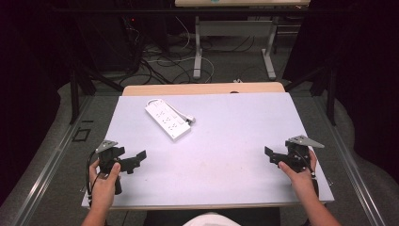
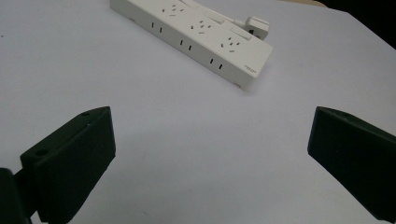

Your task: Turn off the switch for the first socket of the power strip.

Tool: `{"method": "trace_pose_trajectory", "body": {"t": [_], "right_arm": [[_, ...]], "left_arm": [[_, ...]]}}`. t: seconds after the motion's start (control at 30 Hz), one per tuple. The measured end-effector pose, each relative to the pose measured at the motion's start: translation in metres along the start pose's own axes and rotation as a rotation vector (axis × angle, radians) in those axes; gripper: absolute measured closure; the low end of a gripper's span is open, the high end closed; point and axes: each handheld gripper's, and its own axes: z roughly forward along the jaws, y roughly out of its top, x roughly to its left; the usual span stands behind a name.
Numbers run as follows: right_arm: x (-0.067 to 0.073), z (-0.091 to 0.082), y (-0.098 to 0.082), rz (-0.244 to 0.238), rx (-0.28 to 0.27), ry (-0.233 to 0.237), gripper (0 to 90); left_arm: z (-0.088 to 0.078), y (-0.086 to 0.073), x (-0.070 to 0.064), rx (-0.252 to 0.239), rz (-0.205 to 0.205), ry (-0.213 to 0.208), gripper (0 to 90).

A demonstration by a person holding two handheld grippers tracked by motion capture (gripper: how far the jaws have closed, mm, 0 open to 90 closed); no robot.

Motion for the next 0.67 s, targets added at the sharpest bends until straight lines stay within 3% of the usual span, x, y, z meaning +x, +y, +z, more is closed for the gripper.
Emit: {"method": "trace_pose_trajectory", "body": {"t": [0.27, 0.67], "right_arm": [[-0.0001, -0.0004, 0.0003, -0.003, 0.004, -0.002, 7.6], [-0.0009, -0.001, 0.0003, -0.005, 0.002, -0.005, 7.7]], "left_arm": [[0.0064, -0.008, 0.0028, 0.038, 0.062, 0.027, 0.7], [0.0082, -0.0093, 0.0018, 0.057, 0.057, 0.014, 0.7]]}}
